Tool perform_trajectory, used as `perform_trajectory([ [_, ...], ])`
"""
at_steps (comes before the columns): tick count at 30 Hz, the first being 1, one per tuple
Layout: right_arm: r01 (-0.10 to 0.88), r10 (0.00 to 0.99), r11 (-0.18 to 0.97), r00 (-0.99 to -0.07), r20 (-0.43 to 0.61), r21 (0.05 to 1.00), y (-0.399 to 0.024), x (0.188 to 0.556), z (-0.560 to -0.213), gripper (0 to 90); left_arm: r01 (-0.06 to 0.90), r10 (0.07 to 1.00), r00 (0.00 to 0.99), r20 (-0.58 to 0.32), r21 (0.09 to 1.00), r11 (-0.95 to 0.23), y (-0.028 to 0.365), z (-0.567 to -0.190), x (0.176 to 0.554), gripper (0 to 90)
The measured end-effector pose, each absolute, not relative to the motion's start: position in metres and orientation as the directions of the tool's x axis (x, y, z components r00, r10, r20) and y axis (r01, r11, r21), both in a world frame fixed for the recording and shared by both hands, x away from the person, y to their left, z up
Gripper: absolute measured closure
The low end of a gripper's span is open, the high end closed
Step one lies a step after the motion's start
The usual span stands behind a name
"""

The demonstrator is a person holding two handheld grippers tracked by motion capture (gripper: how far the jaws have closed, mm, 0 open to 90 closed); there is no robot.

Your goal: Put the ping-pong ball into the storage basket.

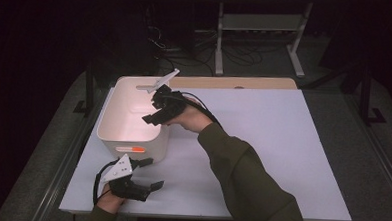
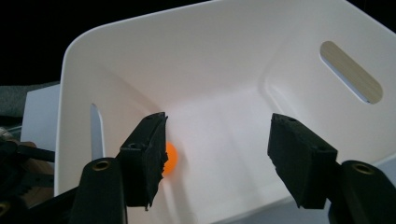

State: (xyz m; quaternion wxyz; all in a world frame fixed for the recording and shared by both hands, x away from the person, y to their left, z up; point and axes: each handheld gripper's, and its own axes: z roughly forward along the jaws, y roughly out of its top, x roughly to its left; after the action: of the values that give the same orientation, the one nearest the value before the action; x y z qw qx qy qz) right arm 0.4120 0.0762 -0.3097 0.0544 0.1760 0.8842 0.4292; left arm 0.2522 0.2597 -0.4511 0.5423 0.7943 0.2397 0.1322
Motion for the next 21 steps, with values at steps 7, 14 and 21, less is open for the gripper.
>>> perform_trajectory([
  [7,0.271,0.384,0.549,-0.922,0.050,0.791,0.058,0.410,-0.304,33.9,0.238,0.524,0.850,-0.049,0.923,-0.301,0.259,-0.451,0.253,14.1],
  [14,0.289,0.422,0.529,-0.906,0.048,0.798,0.038,0.409,-0.304,30.5,0.240,0.525,0.849,-0.050,0.923,-0.301,0.259,-0.451,0.253,14.1],
  [21,0.303,0.452,0.514,-0.891,0.046,0.802,0.018,0.407,-0.306,26.4,0.250,0.527,0.848,-0.060,0.921,-0.298,0.258,-0.451,0.253,14.1],
])
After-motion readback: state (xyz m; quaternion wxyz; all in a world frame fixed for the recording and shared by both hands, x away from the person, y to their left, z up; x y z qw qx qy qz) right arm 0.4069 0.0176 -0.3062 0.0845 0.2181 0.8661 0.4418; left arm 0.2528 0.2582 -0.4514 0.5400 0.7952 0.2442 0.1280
